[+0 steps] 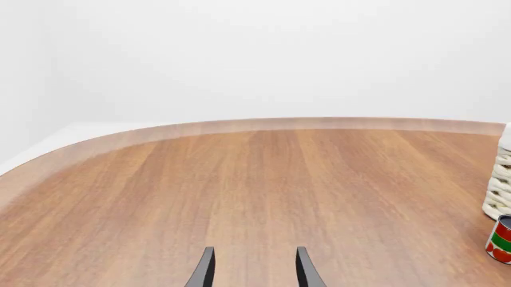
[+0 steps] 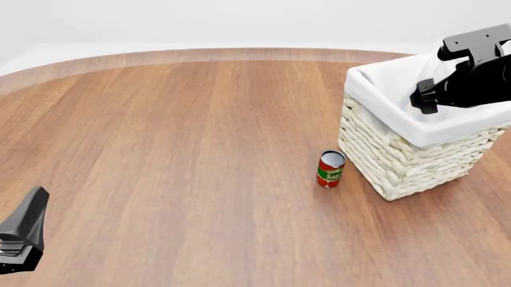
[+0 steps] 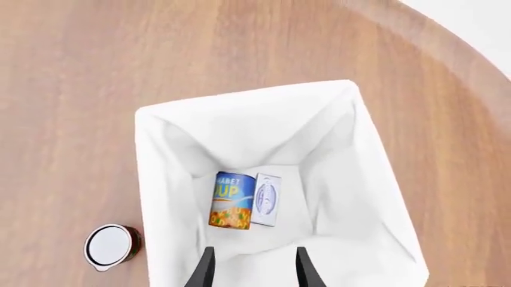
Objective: Pick up the alphabet soup and the cream cheese box, and put them in the basket.
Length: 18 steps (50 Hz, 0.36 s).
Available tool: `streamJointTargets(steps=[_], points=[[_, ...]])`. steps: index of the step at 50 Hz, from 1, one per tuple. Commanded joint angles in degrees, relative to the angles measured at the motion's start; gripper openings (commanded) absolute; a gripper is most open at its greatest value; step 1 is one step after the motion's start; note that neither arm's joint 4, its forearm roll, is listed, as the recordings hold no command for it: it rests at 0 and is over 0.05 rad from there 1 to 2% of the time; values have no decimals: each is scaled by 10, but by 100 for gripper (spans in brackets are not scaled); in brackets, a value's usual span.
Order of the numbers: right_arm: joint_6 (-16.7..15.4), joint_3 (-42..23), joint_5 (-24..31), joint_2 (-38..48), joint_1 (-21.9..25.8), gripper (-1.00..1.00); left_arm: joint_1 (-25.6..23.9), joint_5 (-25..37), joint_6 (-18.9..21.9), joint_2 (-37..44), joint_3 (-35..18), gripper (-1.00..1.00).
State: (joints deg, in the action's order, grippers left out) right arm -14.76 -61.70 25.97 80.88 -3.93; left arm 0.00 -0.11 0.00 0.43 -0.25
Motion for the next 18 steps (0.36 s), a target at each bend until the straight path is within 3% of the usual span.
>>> streamJointTargets(steps=[1,18], points=[[4,4,22,-37,6,100,0,0,0,0,0,100],[7,7,69,-108,11,100,0,0,0,0,0,100]])
